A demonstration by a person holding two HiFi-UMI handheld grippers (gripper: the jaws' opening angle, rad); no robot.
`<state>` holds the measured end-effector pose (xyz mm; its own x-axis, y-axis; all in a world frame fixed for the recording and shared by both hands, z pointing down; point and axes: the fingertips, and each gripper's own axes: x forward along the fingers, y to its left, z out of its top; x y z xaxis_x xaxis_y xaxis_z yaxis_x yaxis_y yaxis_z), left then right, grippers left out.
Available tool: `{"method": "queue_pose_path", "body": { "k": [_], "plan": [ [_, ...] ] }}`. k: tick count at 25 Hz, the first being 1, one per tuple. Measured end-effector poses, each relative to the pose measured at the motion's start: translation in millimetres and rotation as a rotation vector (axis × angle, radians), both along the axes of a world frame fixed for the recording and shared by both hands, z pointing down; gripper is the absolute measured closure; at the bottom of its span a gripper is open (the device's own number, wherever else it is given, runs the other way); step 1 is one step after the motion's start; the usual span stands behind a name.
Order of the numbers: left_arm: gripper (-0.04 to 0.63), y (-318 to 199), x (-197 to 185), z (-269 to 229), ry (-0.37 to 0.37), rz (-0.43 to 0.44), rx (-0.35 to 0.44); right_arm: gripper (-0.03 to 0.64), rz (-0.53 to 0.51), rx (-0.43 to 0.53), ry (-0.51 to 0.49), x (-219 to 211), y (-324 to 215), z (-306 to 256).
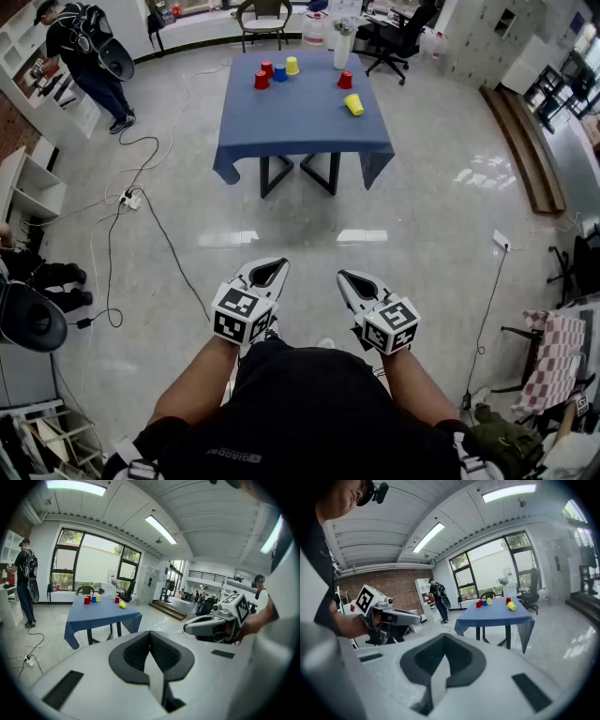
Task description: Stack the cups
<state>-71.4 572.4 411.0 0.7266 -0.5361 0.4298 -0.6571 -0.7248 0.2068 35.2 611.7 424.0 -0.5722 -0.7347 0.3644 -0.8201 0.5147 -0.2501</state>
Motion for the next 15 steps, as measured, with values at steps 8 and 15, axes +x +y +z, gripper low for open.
{"method": "queue_pose_path", "body": {
  "k": [8, 15],
  "plan": [
    [0.592, -13, -10, -1, -0.008, 0.013, 0.003, 0.617, 0.009, 0.021, 0.009, -11, -14, -6],
    [0.592, -30, -19, -2, -0.006, 0.032, 0.005, 0.615, 0.041, -0.018, -0.032, -21, -31, -2]
  ]
}}
